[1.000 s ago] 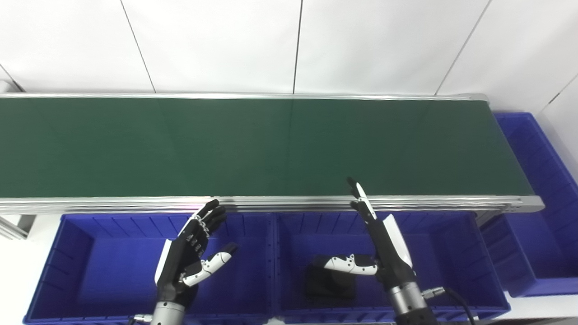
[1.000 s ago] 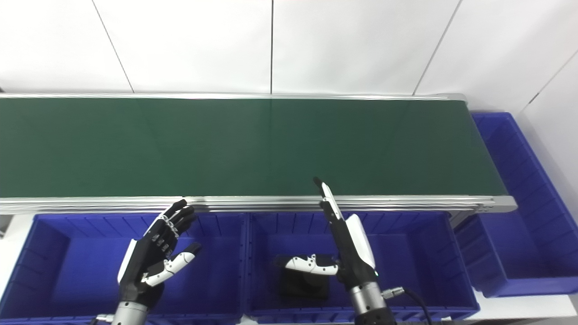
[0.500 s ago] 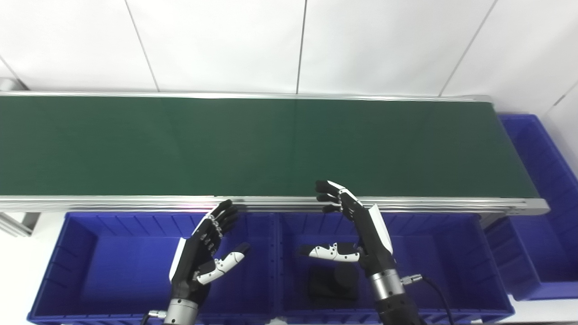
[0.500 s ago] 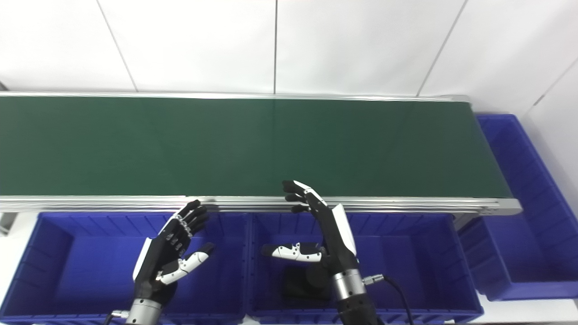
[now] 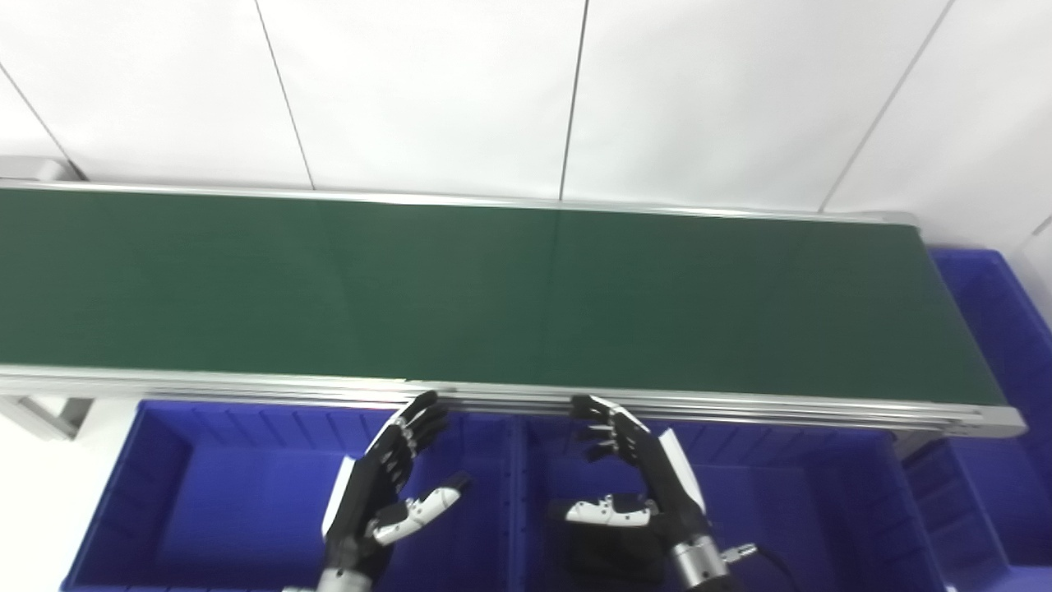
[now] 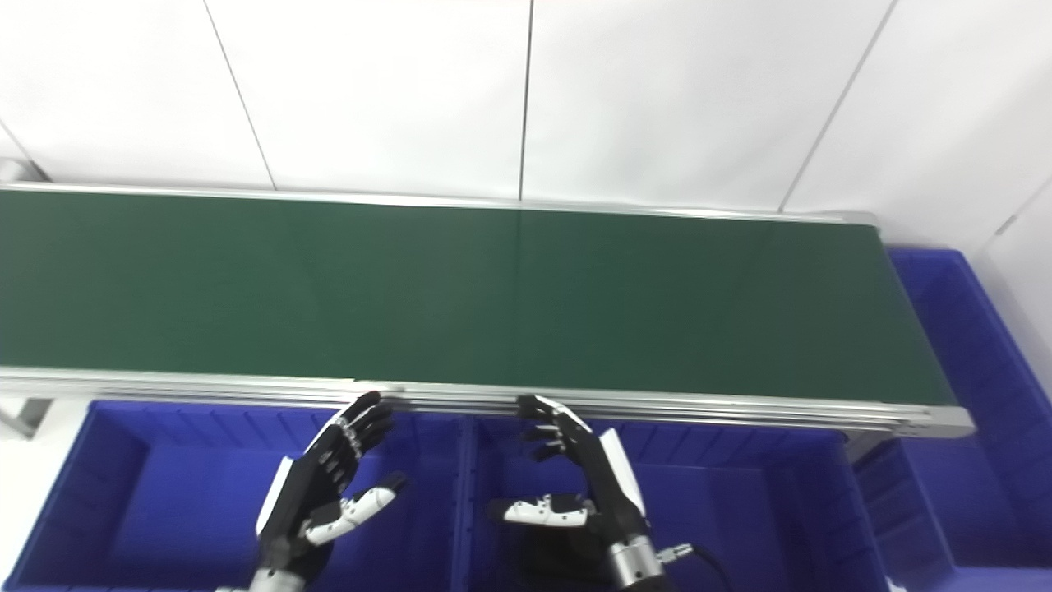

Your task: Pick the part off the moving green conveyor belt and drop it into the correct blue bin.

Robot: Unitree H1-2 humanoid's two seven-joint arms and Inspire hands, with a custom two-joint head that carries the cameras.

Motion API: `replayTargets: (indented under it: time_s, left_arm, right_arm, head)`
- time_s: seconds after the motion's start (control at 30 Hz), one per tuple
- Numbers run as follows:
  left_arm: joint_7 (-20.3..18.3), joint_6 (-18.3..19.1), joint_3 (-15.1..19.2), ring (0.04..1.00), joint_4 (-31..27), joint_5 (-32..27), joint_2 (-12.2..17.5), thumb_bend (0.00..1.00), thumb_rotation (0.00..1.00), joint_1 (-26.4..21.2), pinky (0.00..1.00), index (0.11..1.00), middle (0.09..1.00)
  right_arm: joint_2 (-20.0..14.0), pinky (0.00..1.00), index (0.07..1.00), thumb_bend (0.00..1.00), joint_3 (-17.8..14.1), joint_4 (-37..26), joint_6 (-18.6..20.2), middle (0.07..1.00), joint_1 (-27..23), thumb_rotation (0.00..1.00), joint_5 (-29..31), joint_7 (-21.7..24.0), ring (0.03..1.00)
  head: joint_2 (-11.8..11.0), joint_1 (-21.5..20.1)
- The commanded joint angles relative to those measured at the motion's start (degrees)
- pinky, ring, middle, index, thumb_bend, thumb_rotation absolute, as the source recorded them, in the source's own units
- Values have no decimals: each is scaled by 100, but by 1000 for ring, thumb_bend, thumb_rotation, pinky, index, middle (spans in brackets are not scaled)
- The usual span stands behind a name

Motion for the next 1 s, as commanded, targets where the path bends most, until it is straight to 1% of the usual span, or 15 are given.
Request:
replayTargets:
  time_s: [0.0,0.1,0.2,0.33,0.4,0.53,0.67,0.7,0.77,0.9,0.97]
  left_arm:
    - [103,-257,4,827,-83,145,-65,553,0,-35,876,858,833]
    - [198,-256,11,819,-103,255,-39,556,0,-31,862,855,829]
    - [197,-255,22,822,-115,243,3,544,0,-31,866,858,833]
    - [215,-256,33,819,-141,252,43,547,0,-39,867,853,829]
    - [238,-254,32,816,-154,281,64,544,0,-42,866,851,827]
    - [246,-250,31,812,-227,290,105,540,0,-30,865,851,825]
    - [232,-247,40,811,-227,274,149,542,0,-45,870,850,826]
    - [227,-246,38,812,-230,272,162,540,0,-49,871,849,826]
    - [218,-245,36,812,-228,271,188,539,0,-62,871,846,824]
    - [169,-253,18,810,-202,207,224,538,13,-92,869,841,820]
    - [167,-242,-2,810,-213,215,233,535,14,-97,866,841,819]
  right_arm:
    - [24,563,792,718,9,-57,-416,779,-105,3,30,-102,682]
    - [24,567,784,719,29,36,-416,776,-102,13,61,-226,679]
    - [26,579,783,718,63,111,-418,777,-89,31,68,-397,694]
    - [9,585,789,710,127,88,-419,781,-54,39,20,-582,701]
    - [-23,582,786,705,205,43,-420,775,-25,51,1,-753,699]
    - [-52,585,774,717,326,-136,-420,761,95,59,-123,-1231,689]
    - [-28,592,759,733,415,-139,-421,744,183,83,-161,-1754,682]
    - [-42,586,761,723,461,-129,-421,741,190,61,-171,-1886,678]
    - [-97,585,768,713,569,-104,-421,746,181,62,-147,-2079,683]
    - [-173,585,771,725,630,-120,-421,753,175,100,7,-2140,693]
    - [-194,586,773,728,650,-154,-421,756,170,89,72,-2152,698]
  head:
    - [-19,11]
    - [-21,-29]
    - [0,-72]
    - [42,-152]
    - [67,-204]
    - [121,-436]
    - [149,-512]
    - [152,-515]
    - [161,-530]
    - [175,-533]
    - [189,-522]
